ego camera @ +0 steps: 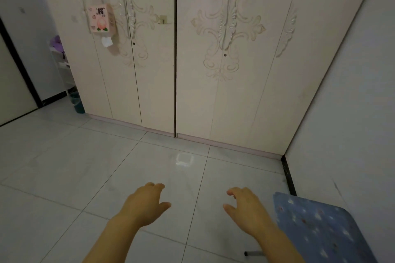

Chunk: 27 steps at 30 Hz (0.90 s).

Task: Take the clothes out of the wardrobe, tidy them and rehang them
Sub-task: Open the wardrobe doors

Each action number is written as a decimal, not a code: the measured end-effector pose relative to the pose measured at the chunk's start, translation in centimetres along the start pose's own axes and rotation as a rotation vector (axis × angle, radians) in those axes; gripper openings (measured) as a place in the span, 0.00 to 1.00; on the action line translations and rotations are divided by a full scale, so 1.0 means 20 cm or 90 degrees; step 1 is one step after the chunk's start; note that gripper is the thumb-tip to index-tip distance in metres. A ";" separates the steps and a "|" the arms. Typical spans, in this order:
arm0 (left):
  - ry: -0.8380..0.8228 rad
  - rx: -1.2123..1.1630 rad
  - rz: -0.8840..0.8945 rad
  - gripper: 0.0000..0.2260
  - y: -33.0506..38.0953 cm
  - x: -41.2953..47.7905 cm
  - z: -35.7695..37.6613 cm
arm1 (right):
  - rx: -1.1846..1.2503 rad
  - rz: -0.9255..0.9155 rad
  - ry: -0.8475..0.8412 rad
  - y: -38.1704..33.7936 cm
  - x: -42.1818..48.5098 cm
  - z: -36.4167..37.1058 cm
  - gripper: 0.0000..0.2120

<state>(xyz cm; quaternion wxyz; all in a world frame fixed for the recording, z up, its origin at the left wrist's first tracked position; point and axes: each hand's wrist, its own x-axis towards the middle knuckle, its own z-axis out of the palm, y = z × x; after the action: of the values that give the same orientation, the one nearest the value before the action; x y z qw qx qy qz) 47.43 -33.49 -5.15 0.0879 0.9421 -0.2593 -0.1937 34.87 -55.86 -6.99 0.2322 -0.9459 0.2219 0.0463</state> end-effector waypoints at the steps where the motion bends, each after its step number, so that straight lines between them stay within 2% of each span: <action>1: 0.001 -0.001 -0.001 0.28 -0.01 0.09 -0.02 | -0.001 0.001 -0.003 0.00 0.09 -0.01 0.21; 8: 0.007 -0.004 0.037 0.28 -0.08 0.86 -0.22 | -0.019 0.027 0.019 -0.07 0.82 -0.10 0.21; 15: 0.030 0.020 0.061 0.28 -0.19 1.60 -0.61 | -0.009 0.058 0.063 -0.22 1.55 -0.29 0.20; 27: 0.011 0.046 0.082 0.28 -0.17 2.67 -0.95 | -0.010 0.057 0.038 -0.22 2.66 -0.44 0.20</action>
<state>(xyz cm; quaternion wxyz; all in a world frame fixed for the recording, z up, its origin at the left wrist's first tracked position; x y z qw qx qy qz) 99.06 -57.30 -5.93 0.0684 0.9275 -0.3258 -0.1702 84.37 -77.52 -7.43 0.2160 -0.9377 0.2706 0.0305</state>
